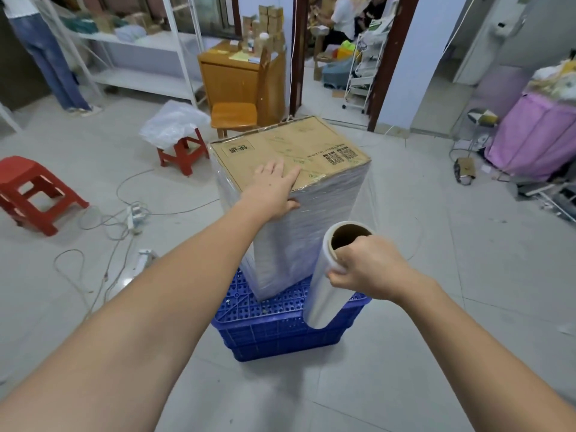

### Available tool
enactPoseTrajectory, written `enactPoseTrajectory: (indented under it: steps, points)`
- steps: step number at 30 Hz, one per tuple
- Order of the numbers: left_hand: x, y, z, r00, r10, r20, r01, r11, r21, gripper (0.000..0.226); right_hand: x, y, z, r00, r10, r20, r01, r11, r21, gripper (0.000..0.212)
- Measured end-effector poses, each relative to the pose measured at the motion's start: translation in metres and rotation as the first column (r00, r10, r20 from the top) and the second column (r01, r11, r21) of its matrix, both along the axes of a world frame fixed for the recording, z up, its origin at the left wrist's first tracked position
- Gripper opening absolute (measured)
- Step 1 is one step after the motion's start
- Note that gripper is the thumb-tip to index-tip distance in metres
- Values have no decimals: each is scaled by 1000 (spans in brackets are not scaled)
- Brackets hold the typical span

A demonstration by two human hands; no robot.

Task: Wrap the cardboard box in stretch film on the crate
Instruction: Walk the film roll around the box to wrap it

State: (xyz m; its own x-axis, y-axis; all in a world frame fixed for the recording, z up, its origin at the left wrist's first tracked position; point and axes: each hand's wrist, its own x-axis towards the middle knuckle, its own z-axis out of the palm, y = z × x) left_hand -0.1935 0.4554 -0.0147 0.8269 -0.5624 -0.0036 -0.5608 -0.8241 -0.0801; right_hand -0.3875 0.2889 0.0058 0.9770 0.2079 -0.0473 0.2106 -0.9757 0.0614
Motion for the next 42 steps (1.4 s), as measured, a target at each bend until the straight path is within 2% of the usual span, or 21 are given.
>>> enactPoseTrajectory:
  steps: [5,8,13,18,21,23,25,28,32,35,37,42]
  points:
    - [-2,1,-4,1000,16,-2,-16,1000,-2,94,0,24,8,967,249,-56,-247,968,46,40]
    - [-3,2,-6,1000,22,6,-22,1000,5,94,1,36,7,946,321,-51,-319,947,44,43]
    - [0,4,-9,1000,26,9,-26,1000,-9,94,-3,29,2,948,318,-26,-317,948,34,41]
    - [4,5,-11,999,23,26,-22,1000,-21,94,-12,40,-6,972,236,10,-236,970,66,59]
    - [4,6,-11,1000,22,20,-21,999,-37,94,-20,50,-15,974,205,93,-214,972,98,50]
    - [4,8,-9,1000,18,22,-17,999,-41,94,-24,57,-18,956,238,174,-246,969,22,44]
    - [3,9,-8,1000,10,16,-9,998,-55,94,-24,62,-18,964,228,137,-227,974,-25,41]
    - [3,11,-7,1000,1,13,0,996,-86,97,-24,71,-11,983,109,145,-104,994,-41,44]
    - [6,15,-4,999,-32,-43,25,986,-166,101,-28,81,-18,995,-38,90,31,996,79,26]
    - [8,27,5,980,-170,-105,127,935,-331,75,-29,90,-14,982,-170,80,162,982,97,24]
    - [12,40,15,947,-280,-156,204,901,-383,66,-28,100,-10,966,-257,38,252,963,99,24]
    - [37,75,21,834,-521,-183,496,852,-165,93,-20,123,-14,869,-494,36,490,867,90,31]
